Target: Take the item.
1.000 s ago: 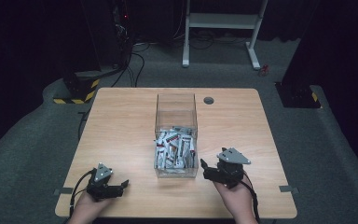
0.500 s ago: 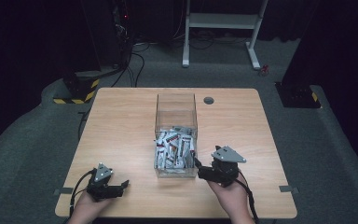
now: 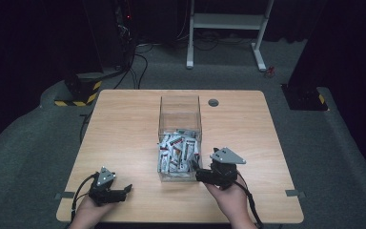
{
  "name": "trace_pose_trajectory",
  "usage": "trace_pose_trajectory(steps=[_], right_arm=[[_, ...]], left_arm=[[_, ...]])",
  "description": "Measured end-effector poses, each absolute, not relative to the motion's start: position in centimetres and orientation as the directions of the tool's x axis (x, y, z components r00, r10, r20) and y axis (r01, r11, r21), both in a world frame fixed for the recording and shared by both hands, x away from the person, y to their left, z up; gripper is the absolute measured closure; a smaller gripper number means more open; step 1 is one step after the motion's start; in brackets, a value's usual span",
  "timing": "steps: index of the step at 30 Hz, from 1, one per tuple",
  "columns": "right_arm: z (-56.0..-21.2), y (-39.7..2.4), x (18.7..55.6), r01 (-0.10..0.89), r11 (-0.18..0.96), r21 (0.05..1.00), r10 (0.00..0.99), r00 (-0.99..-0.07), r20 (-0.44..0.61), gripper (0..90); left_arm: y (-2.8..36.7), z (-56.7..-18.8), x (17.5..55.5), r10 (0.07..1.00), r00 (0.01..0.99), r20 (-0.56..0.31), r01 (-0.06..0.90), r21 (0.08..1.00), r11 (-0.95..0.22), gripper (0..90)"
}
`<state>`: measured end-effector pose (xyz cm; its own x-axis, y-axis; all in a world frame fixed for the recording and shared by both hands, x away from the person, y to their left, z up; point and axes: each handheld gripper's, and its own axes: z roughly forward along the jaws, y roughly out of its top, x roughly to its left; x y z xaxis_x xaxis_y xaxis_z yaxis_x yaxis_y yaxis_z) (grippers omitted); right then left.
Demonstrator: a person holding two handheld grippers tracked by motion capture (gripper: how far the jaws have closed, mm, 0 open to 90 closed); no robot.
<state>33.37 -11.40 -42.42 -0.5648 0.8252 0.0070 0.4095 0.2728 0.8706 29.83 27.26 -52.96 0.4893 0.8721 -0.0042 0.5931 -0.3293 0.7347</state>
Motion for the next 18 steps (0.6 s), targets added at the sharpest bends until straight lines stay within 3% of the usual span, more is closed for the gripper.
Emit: trace_pose_trajectory(steps=[5, 18], right_arm=[[-42.2, -10.5, 33.4, 0.404, 0.274, 0.873, 0.810, -0.587, 0.018, 15.3], [-42.1, -8.4, 33.3, 0.379, 0.291, 0.878, 0.787, -0.616, 0.005, 31.9]], left_arm=[[27.3, -53.0, 29.8, 0.872, 0.490, -0.004, 0.593, 0.735, -0.330, 14.3], [27.3, -53.0, 29.8, 0.872, 0.490, -0.004, 0.593, 0.735, -0.330, 14.3]])
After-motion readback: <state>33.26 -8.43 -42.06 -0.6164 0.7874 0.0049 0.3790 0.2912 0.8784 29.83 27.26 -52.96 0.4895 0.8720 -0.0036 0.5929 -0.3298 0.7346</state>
